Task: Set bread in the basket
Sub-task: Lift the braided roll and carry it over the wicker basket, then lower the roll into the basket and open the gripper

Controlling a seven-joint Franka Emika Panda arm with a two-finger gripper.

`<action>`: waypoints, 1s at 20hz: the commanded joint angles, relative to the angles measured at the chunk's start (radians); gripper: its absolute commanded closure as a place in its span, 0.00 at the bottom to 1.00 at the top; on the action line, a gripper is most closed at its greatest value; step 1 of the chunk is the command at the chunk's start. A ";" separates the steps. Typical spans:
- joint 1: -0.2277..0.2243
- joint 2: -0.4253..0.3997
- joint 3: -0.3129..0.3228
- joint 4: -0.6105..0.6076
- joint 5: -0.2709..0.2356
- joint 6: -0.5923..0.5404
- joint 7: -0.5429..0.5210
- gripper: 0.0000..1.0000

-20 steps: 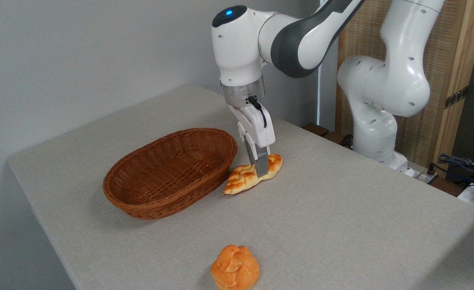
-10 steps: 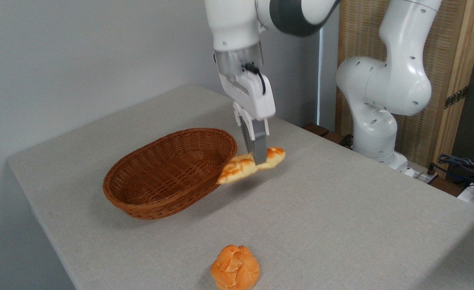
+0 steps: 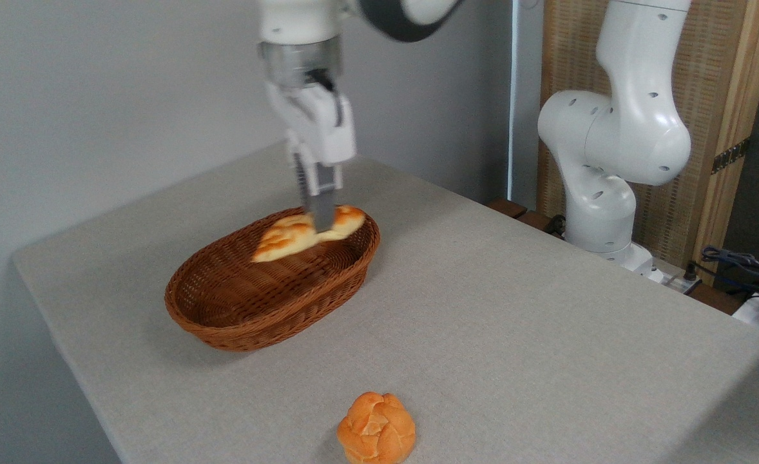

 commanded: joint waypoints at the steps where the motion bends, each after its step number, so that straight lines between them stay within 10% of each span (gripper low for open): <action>1: -0.004 0.224 -0.090 0.170 -0.003 -0.015 -0.132 0.66; 3: -0.007 0.257 -0.109 0.170 -0.002 0.000 -0.131 0.54; 5: -0.010 0.269 -0.110 0.169 0.000 0.034 -0.132 0.00; 20: -0.010 0.271 -0.112 0.169 0.000 0.048 -0.128 0.00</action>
